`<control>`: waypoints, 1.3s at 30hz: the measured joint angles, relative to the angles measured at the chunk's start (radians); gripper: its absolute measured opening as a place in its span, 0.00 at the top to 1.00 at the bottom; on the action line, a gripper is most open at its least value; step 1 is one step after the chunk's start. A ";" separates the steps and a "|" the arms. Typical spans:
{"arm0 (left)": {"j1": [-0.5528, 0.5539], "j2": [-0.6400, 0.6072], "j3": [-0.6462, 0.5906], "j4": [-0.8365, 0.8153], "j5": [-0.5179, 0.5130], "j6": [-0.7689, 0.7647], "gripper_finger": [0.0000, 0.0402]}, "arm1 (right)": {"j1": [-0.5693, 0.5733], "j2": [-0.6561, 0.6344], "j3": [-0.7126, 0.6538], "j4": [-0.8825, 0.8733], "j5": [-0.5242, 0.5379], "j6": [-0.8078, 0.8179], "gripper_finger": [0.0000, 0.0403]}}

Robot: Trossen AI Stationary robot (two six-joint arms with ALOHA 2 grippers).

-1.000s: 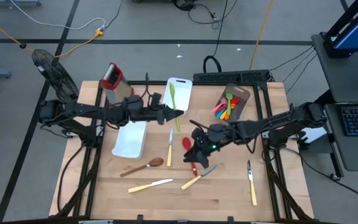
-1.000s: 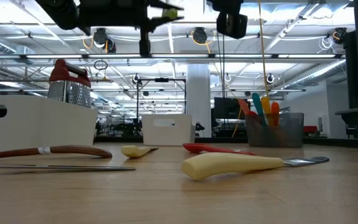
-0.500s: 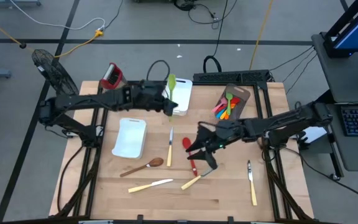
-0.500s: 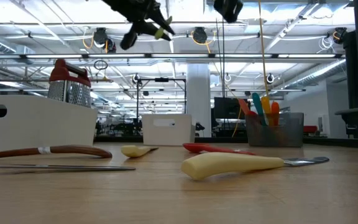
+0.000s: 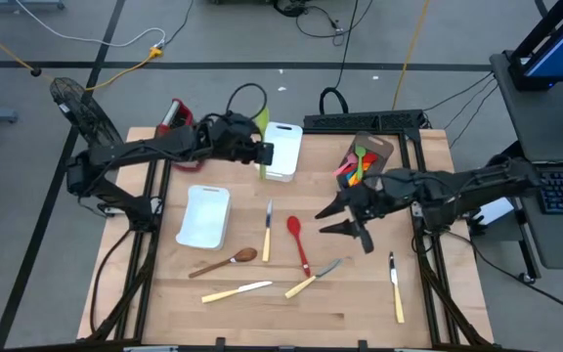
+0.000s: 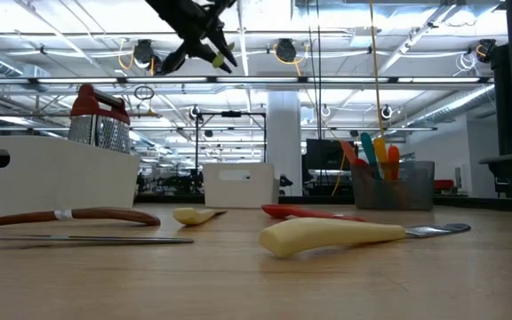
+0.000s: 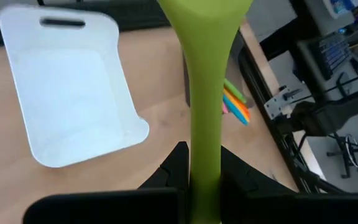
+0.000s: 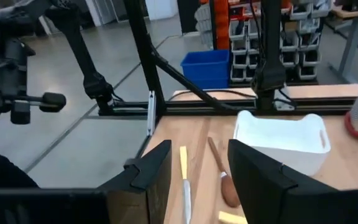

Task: Pick & Place Kitchen Items
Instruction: Put the light green serving spoon into the top white bin

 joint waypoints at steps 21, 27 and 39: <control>0.284 0.496 0.462 -0.439 0.404 0.188 0.92 | -0.062 -0.177 -0.203 0.101 0.132 0.010 0.62; 0.313 0.593 0.524 -0.470 0.471 0.192 0.92 | -0.105 -0.238 -0.279 0.199 0.128 0.012 0.62; 0.321 0.684 0.532 -0.505 0.565 0.131 0.92 | -0.121 -0.281 -0.303 0.214 0.128 0.013 0.62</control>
